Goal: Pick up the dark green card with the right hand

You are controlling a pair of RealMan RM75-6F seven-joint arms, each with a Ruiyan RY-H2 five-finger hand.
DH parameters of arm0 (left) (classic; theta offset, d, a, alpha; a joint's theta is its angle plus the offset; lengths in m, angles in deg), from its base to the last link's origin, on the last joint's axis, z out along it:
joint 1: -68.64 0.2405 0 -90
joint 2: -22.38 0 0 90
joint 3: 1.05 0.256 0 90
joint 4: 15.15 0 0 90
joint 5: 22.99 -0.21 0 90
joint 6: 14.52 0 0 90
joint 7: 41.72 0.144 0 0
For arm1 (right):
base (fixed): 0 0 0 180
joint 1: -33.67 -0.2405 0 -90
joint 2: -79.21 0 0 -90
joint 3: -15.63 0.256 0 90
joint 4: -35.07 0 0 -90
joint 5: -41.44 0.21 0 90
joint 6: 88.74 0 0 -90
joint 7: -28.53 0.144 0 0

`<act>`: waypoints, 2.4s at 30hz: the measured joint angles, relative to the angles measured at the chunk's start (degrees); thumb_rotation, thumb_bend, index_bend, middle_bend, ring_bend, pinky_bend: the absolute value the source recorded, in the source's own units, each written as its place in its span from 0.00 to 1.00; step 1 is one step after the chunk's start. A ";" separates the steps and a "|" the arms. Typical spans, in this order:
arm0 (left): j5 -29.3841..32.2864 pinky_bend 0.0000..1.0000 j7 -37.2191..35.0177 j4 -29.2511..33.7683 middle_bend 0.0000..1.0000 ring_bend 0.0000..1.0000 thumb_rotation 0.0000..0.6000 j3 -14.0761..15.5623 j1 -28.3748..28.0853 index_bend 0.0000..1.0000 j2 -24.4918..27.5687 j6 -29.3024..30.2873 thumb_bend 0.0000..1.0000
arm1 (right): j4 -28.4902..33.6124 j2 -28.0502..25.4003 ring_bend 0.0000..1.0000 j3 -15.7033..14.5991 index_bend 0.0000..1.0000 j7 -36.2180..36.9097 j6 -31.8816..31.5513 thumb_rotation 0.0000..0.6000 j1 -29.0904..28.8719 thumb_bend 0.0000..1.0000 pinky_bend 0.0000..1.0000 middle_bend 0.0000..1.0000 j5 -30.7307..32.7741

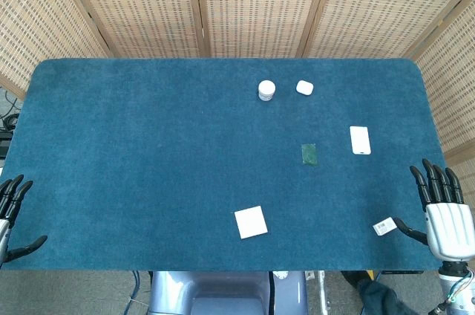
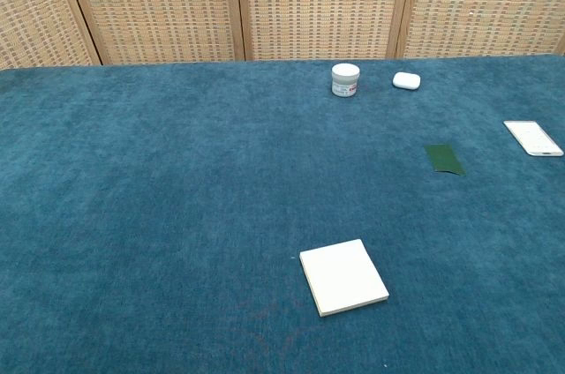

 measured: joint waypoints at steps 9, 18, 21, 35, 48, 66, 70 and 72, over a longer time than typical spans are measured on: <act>0.48 0.00 0.68 0.30 0.00 0.00 1.00 -0.33 -0.07 0.00 -0.26 -0.08 0.00 | -0.79 0.46 0.00 -0.21 0.03 -0.92 2.75 1.00 -1.00 0.00 0.00 0.00 0.77; 1.48 0.00 1.26 0.35 0.00 0.00 1.00 -1.41 -1.07 0.00 -0.77 -1.26 0.00 | -2.94 1.04 0.00 2.83 0.16 -2.63 16.21 1.00 -8.89 0.02 0.00 0.00 5.83; 2.24 0.00 1.81 0.50 0.00 0.00 1.00 -1.88 -1.52 0.00 -1.02 -2.00 0.00 | -4.83 1.79 0.00 4.75 0.21 -3.10 22.72 1.00 -13.69 0.13 0.00 0.00 8.35; 6.69 0.00 5.65 1.48 0.00 0.00 1.00 -3.53 -3.49 0.00 -2.40 -6.20 0.00 | -27.63 16.33 0.00 8.03 0.27 -2.18 37.96 1.00 -30.29 0.31 0.00 0.00 12.29; 8.92 0.00 6.47 2.16 0.00 0.00 1.00 -4.00 -4.36 0.00 -2.26 -8.26 0.00 | -41.26 26.58 0.00 5.66 0.30 -3.64 41.45 1.00 -35.26 0.31 0.00 0.00 12.45; 9.68 0.00 7.26 2.88 0.00 0.00 1.00 -3.79 -4.70 0.00 -2.01 -8.92 0.00 | -48.63 34.00 0.00 2.42 0.31 -4.39 39.85 1.00 -36.74 0.31 0.00 0.00 10.69; 9.69 0.00 7.13 2.95 0.00 0.00 1.00 -3.73 -4.70 0.00 -1.92 -8.89 0.00 | -49.03 34.47 0.00 2.44 0.31 -4.41 40.22 1.00 -36.88 0.31 0.00 0.00 11.14; 9.74 0.00 7.11 2.99 0.00 0.00 1.00 -3.72 -4.72 0.00 -1.89 -8.94 0.00 | -48.87 34.51 0.00 2.55 0.31 -4.28 40.36 1.00 -36.94 0.31 0.00 0.00 11.35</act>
